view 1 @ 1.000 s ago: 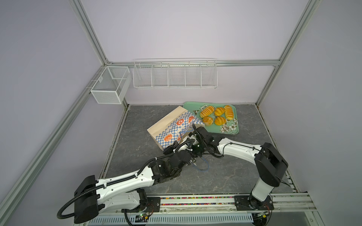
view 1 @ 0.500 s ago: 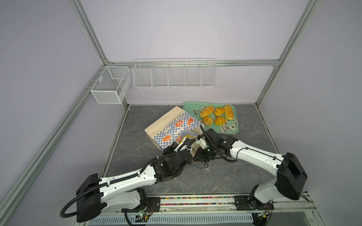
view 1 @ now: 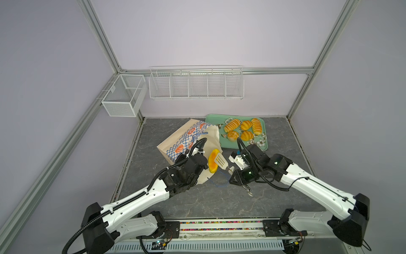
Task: Take the fake bread out of the paper bag
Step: 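Lift the yellow bread out with the right tongs toward the green tray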
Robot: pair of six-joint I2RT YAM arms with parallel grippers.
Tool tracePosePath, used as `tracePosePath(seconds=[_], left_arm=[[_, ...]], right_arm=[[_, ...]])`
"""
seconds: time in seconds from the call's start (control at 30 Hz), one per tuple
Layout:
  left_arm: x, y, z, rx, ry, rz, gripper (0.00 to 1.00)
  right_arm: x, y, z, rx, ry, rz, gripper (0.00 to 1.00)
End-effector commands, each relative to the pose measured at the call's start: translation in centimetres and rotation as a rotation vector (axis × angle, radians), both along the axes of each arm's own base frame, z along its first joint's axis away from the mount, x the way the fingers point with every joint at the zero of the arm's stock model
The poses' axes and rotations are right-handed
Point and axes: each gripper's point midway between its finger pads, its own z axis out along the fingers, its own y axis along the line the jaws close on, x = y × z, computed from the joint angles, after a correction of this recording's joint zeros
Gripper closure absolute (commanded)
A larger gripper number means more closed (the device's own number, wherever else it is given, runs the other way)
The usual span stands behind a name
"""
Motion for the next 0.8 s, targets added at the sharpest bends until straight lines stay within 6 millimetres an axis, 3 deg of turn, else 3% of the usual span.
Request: tracePosePath(seconds=[0.0, 0.2, 0.37, 0.43, 0.53, 0.77], left_arm=[[0.0, 0.5, 1.2, -0.093, 0.003, 0.013, 1.00], [-0.2, 1.5, 1.2, -0.114, 0.014, 0.039, 1.00], [-0.7, 2.7, 1.5, -0.131, 0.013, 0.064, 1.00], [-0.9, 3.2, 1.6, -0.135, 0.011, 0.074, 1.00], [-1.4, 4.2, 1.8, -0.140, 0.007, 0.096, 1.00], [-2.4, 6.7, 2.8, -0.122, -0.024, 0.145, 1.00]], right_arm=[[0.7, -1.9, 2.8, 0.006, -0.116, -0.009, 0.93], [2.7, -5.2, 5.5, -0.016, -0.210, -0.121, 0.93], [6.4, -10.6, 4.7, -0.224, -0.203, -0.249, 0.93], [8.1, -11.6, 4.3, -0.303, -0.215, -0.253, 0.93], [10.9, -11.7, 4.1, -0.381, -0.242, -0.237, 0.93], [17.0, -9.1, 2.2, -0.541, -0.183, -0.166, 0.93]])
